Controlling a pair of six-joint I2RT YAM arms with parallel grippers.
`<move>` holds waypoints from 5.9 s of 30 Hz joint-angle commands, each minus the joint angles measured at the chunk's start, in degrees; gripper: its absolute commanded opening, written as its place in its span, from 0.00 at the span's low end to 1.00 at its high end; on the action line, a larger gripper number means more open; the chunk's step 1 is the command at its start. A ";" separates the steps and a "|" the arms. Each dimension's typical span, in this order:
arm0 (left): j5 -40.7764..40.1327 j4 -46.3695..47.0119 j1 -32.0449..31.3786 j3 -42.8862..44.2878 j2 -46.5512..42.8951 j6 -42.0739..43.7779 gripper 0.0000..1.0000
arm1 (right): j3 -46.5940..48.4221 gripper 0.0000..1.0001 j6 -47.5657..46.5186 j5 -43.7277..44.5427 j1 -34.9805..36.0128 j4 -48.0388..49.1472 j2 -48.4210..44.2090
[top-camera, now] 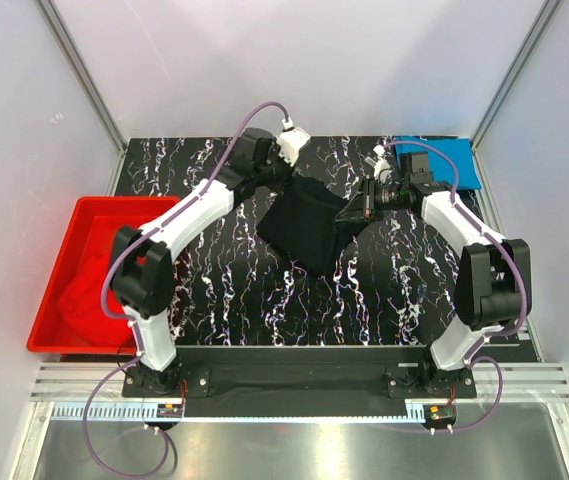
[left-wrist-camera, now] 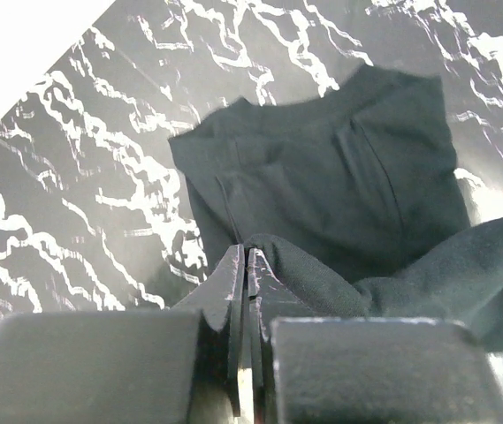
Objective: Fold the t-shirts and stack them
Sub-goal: Fold the tshirt
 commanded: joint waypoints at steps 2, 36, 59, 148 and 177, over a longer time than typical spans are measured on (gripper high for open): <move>-0.17 8.17 0.11 8.86 6.07 -1.74 0.00 | -2.11 0.00 9.39 -3.66 -2.92 14.51 2.56; 6.77 32.06 -8.67 45.80 44.04 -9.12 0.00 | -10.02 0.00 8.88 4.51 -17.25 13.04 11.19; -1.47 49.12 -9.29 55.72 57.93 -23.71 0.19 | -9.67 0.04 7.47 7.94 -19.54 9.00 12.50; -10.97 -5.10 -5.77 6.75 13.36 -31.62 0.72 | -5.72 0.79 13.36 35.89 -8.11 -2.61 -1.04; -9.05 -9.51 -6.48 10.55 19.09 -36.55 0.51 | -7.83 0.60 13.98 32.73 -11.19 2.76 8.28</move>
